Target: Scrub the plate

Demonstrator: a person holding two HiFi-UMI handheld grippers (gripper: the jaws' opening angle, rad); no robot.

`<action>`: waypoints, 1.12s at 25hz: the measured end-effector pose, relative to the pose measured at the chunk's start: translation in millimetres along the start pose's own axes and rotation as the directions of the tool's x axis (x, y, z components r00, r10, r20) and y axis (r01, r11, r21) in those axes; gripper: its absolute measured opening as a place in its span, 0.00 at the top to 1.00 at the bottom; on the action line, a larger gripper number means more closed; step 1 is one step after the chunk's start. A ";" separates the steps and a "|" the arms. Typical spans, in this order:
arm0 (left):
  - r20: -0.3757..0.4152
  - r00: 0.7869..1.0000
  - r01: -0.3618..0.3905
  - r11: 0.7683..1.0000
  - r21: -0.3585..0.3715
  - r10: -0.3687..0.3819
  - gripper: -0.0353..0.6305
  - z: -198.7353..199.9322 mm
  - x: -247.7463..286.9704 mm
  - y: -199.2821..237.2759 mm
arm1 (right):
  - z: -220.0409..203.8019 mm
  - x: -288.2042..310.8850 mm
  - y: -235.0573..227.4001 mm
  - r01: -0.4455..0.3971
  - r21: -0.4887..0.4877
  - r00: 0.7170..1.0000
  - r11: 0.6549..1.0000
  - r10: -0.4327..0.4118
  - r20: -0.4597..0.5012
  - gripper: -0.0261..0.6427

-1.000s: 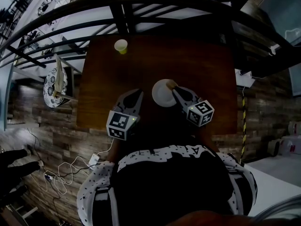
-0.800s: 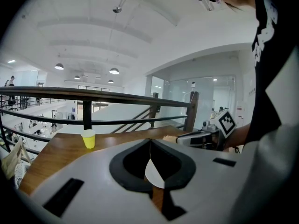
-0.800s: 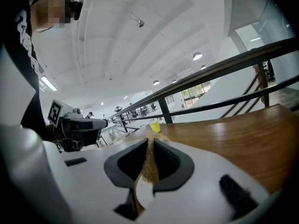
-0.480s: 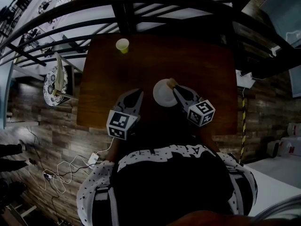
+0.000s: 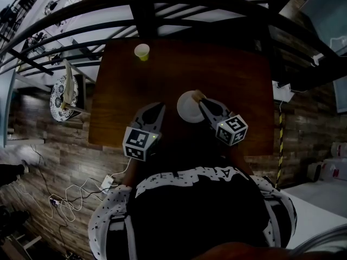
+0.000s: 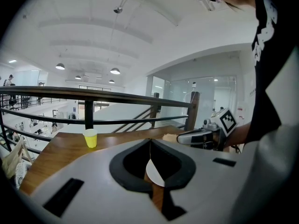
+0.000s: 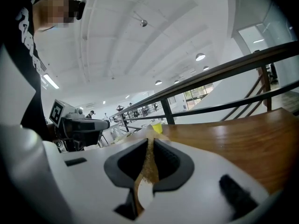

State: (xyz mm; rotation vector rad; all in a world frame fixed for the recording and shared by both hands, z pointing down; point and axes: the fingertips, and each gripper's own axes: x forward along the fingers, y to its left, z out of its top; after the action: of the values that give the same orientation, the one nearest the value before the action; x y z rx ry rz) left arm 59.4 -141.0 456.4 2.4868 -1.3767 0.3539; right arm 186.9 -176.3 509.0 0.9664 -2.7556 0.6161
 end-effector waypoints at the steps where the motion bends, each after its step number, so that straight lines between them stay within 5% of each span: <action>1: -0.001 1.000 0.000 1.000 -0.001 0.000 0.93 -0.2 -0.4 0.0 | 0.5 0.1 1.2 -0.003 -0.002 1.000 1.000 0.003 0.000 0.89; 28: 0.003 1.000 0.006 1.000 -0.007 -0.006 0.93 -2.2 -6.0 0.4 | 0.2 1.1 12.6 -0.015 -0.033 1.000 0.999 0.015 -0.014 0.89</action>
State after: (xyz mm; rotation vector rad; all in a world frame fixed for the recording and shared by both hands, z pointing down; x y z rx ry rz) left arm 55.9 -135.7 456.4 2.4868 -1.3687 0.3437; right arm 178.1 -168.1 505.0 0.9320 -2.7546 0.5746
